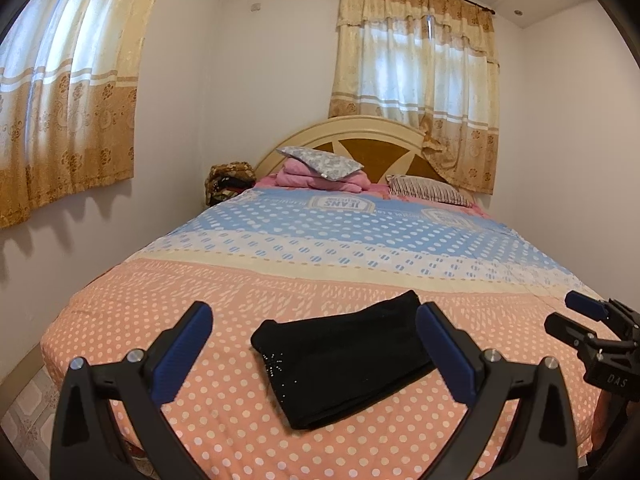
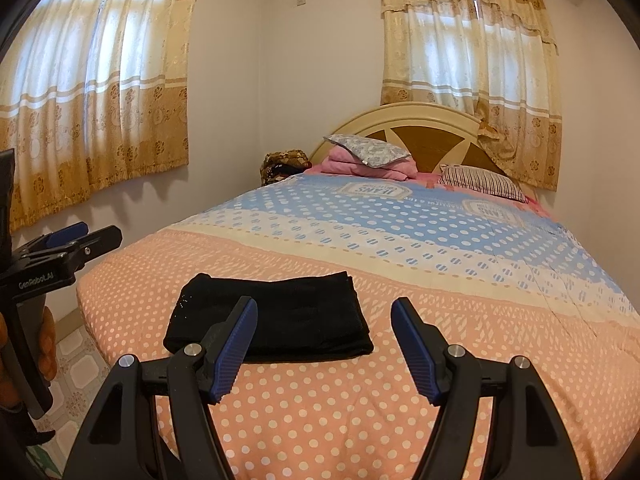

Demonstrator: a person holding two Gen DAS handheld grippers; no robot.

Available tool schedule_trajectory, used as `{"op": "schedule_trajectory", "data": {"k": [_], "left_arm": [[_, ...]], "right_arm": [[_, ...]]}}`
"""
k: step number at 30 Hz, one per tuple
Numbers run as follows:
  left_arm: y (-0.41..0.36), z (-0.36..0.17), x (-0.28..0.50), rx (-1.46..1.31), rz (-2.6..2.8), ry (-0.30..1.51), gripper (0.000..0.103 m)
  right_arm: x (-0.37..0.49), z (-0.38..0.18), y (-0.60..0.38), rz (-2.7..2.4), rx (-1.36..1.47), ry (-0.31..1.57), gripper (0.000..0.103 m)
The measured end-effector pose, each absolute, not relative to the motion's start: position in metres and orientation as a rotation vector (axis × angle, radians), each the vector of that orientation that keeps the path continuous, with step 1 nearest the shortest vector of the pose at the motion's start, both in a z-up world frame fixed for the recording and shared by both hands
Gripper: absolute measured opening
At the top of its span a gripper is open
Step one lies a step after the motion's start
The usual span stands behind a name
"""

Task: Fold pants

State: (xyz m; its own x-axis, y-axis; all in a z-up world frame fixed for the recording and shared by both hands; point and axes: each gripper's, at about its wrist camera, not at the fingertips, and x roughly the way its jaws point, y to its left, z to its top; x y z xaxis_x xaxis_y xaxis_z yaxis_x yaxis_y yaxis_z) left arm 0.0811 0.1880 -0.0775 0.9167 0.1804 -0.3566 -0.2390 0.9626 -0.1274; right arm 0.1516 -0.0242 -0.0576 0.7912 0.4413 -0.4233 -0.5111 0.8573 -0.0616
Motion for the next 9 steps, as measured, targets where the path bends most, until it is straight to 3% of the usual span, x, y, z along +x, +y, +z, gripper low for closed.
{"op": "schedule_trajectory", "data": {"k": [9], "left_arm": [[0.1843, -0.0775, 0.0796, -0.143, 0.213, 0.332, 0.103]], "right_arm": [[0.1474, -0.0581, -0.0244, 0.521, -0.166, 0.403, 0.071]]}}
